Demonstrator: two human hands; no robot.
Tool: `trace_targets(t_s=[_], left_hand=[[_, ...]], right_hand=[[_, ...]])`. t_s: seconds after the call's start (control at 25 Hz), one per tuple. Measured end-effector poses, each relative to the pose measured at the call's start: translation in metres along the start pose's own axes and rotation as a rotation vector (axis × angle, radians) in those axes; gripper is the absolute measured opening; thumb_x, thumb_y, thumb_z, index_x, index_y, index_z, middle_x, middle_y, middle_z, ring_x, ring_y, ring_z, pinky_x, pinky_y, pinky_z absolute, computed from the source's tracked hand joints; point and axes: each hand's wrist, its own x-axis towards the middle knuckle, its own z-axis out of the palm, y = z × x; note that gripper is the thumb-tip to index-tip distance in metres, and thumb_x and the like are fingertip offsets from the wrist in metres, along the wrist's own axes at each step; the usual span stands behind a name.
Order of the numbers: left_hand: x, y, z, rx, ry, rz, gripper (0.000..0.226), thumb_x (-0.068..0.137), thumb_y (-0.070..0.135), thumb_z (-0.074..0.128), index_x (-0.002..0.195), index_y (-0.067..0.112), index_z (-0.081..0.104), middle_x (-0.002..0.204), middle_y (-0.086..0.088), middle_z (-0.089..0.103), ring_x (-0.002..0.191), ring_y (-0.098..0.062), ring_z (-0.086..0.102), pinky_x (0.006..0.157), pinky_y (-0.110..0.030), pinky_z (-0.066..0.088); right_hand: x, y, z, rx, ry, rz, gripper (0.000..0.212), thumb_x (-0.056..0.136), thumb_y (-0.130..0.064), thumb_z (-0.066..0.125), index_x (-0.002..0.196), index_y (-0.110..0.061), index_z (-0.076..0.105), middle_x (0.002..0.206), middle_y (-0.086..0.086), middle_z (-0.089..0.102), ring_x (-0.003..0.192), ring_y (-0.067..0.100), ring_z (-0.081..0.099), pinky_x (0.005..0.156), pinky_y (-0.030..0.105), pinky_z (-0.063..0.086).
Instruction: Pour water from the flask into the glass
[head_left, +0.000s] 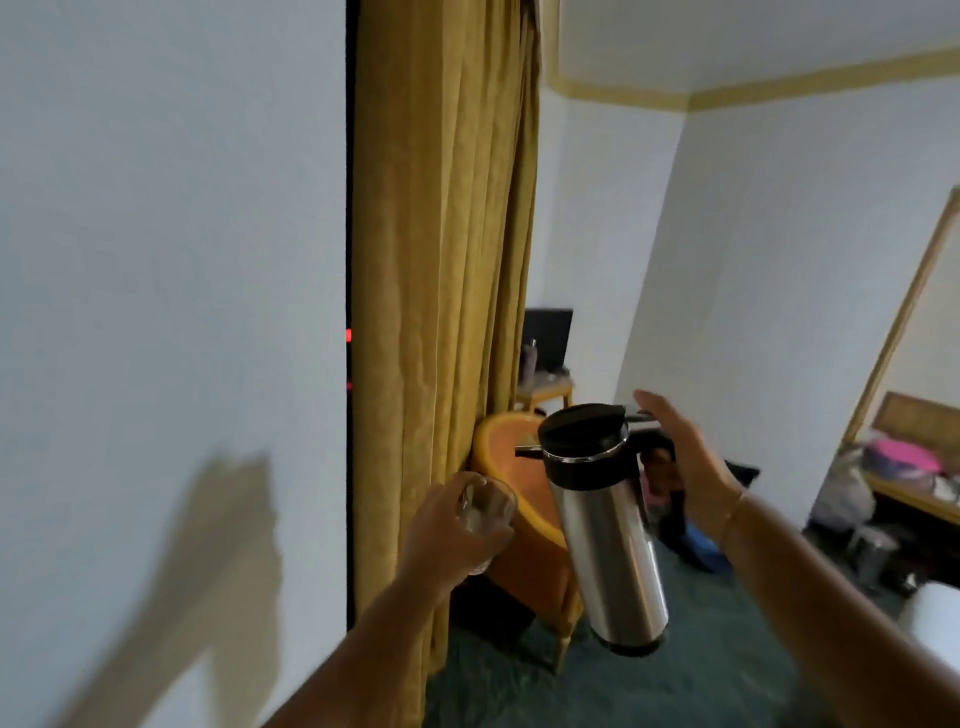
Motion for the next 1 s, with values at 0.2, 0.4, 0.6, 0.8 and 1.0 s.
trace_targets(t_s=[0.2,0.4,0.6,0.8,1.0], left_hand=[[0.044,0.085,-0.031,-0.001,0.083,0.108,0.074,0.059,0.076,0.080,0.125,0.051,0.059,0.108,0.024,0.060,0.094,0.003,0.061,0.072,-0.025,0.052],[0.061,0.123,-0.044,0.017,0.117,0.135,0.068,0.063,0.073,0.083,0.123,0.054,0.058,0.099,0.017,0.058,0.081,-0.002,0.059,0.064,-0.024,0.047],[0.063,0.137,-0.047,0.083,0.144,0.164,0.076,0.067,0.077,0.079,0.134,0.047,0.058,0.104,0.022,0.055,0.086,-0.001,0.059,0.063,-0.021,0.045],[0.067,0.147,-0.047,0.128,0.162,0.165,0.078,0.070,0.078,0.078,0.137,0.044,0.057,0.101,0.020,0.053,0.081,-0.002,0.053,0.059,-0.019,0.039],[0.069,0.149,-0.047,0.122,0.168,0.150,0.077,0.068,0.076,0.082,0.135,0.046,0.059,0.104,0.021,0.055,0.082,-0.001,0.055,0.058,-0.018,0.039]], right_hand=[[0.017,-0.112,0.005,-0.284,-0.087,-0.164,0.045,0.088,-0.057,0.066,0.077,-0.013,0.066,0.049,-0.004,0.036,0.045,0.014,0.028,0.042,0.024,0.027],[0.023,-0.188,0.025,-0.648,-0.135,-0.240,0.043,0.098,-0.045,0.063,0.075,-0.009,0.065,0.048,-0.003,0.041,0.042,0.010,0.031,0.048,0.024,0.030],[0.034,-0.237,0.049,-0.868,-0.157,-0.307,0.043,0.091,-0.046,0.063,0.066,-0.012,0.052,0.043,-0.005,0.035,0.037,0.011,0.027,0.044,0.023,0.029],[0.043,-0.258,0.075,-1.147,-0.119,-0.420,0.048,0.081,-0.056,0.056,0.061,-0.013,0.053,0.039,-0.007,0.039,0.031,0.011,0.033,0.042,0.019,0.035],[0.048,-0.261,0.091,-1.340,-0.081,-0.574,0.051,0.086,-0.061,0.053,0.060,-0.018,0.045,0.044,-0.008,0.046,0.037,0.009,0.042,0.055,0.030,0.039]])
